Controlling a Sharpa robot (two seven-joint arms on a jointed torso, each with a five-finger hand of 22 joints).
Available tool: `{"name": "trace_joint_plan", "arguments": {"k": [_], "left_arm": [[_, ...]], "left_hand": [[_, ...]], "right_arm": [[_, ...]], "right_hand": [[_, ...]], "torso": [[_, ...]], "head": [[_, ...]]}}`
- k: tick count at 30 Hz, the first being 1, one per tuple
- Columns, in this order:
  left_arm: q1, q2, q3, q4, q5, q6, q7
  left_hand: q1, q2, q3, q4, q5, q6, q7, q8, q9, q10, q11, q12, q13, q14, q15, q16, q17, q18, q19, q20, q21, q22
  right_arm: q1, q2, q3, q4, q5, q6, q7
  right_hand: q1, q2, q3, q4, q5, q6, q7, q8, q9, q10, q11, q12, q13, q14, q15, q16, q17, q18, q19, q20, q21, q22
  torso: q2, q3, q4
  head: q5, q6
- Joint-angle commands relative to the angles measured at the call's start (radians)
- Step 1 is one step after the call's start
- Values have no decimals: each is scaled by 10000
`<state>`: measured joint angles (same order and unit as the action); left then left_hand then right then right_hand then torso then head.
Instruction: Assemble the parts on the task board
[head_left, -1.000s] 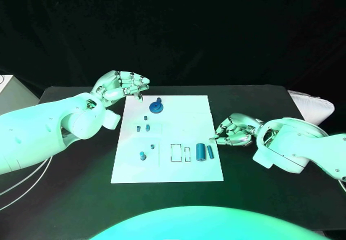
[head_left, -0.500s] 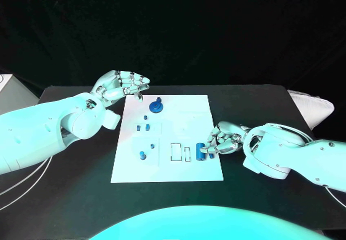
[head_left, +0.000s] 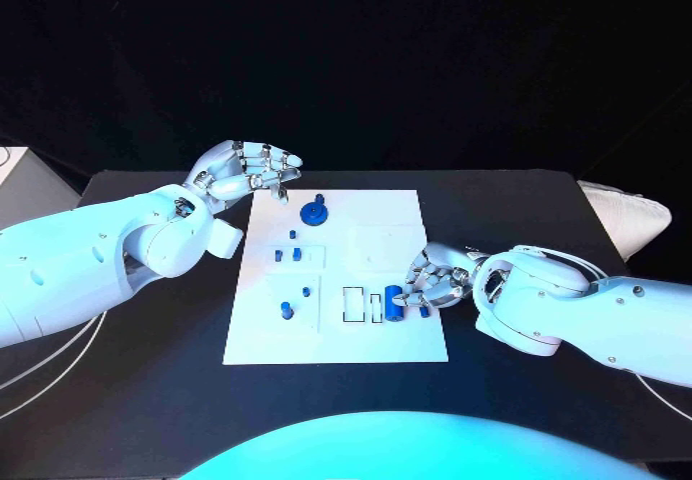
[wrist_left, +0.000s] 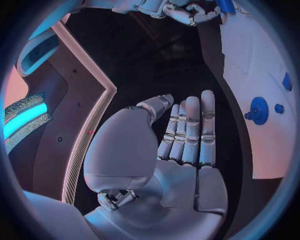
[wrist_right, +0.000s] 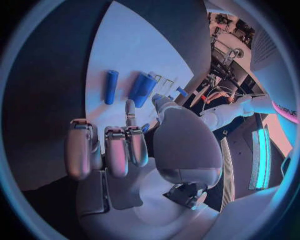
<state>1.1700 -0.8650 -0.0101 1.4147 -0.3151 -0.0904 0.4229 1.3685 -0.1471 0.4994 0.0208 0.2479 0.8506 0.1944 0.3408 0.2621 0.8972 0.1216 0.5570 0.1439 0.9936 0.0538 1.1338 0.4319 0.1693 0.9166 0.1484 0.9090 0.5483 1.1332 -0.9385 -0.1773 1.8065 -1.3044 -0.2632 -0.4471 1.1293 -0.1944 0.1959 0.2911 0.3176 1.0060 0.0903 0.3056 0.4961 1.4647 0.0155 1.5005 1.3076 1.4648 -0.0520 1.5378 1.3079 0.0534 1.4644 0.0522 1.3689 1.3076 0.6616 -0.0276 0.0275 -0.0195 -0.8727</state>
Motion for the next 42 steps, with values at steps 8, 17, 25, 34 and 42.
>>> {"name": "trace_joint_plan", "arguments": {"k": [8, 17, 25, 34, 42], "left_arm": [[1, -24, 6, 39, 77, 188, 16], [1, -18, 5, 38, 78, 223, -8], [-1, 5, 3, 18, 78, 246, -16], [-2, -12, -3, 18, 78, 240, -24], [-3, -35, -8, 23, 78, 240, -31]], "left_hand": [[-125, 53, -56, 84, 30, -108, 4, 27, -23, -46, 83, -45, -29, -47, 35, -40, -7, 142, -45, 23, -53, -28], [-151, 60, -65, 109, 29, -115, 4, 28, -27, -55, 86, -49, -34, -48, 40, -39, -6, 142, -46, 28, -65, -36], [-151, 60, -65, 109, 29, -115, 4, 28, -27, -55, 86, -49, -34, -48, 40, -39, -6, 142, -46, 28, -65, -36], [-151, 60, -65, 109, 29, -115, 4, 28, -27, -55, 86, -49, -34, -48, 40, -39, -6, 142, -46, 28, -65, -36], [-151, 60, -65, 109, 29, -115, 4, 28, -27, -55, 86, -49, -34, -48, 40, -39, -6, 142, -46, 28, -65, -36]], "right_arm": [[-126, 466, -5, -256, -1021, 229, -454], [-261, 850, -5, -443, -1145, 110, -539], [-358, 1007, -4, -627, -1140, 347, -641], [-413, 1025, -5, -691, -1170, 564, -714], [-420, 847, -4, -564, -774, -276, -577]], "right_hand": [[-26, 78, -236, 13, 9, 62, -22, 89, 21, 415, -43, -11, 1664, 867, -53, 51, 1731, -90, 477, -71, 32, 1262], [-202, 420, -1414, 26, -725, 10, -24, 149, 66, 402, -40, -59, 1692, 871, -45, 56, 1779, -81, 445, -55, 4, 1297], [-166, 621, -2232, 36, -875, -69, 2, 156, 74, 358, -17, -132, 1661, 878, -26, 60, 1818, -67, 418, -36, -67, 1282], [372, 782, -2685, 13, -311, -142, 29, 168, 77, 318, 10, -200, 1644, 891, 1, 73, 1885, -53, 391, -6, -142, 1269], [1111, 1144, -2475, 3, 1437, -12, -26, 191, 24, 376, -43, -171, 1730, 908, -41, 91, 1958, -75, 433, -38, -48, 1367]], "torso": [[7, 4, -4], [6, 0, 3], [7, -9, 4], [3, 1, -5], [8, 9, -10]], "head": [[74, 1], [60, 1], [66, 1], [84, 1], [112, 1]]}}
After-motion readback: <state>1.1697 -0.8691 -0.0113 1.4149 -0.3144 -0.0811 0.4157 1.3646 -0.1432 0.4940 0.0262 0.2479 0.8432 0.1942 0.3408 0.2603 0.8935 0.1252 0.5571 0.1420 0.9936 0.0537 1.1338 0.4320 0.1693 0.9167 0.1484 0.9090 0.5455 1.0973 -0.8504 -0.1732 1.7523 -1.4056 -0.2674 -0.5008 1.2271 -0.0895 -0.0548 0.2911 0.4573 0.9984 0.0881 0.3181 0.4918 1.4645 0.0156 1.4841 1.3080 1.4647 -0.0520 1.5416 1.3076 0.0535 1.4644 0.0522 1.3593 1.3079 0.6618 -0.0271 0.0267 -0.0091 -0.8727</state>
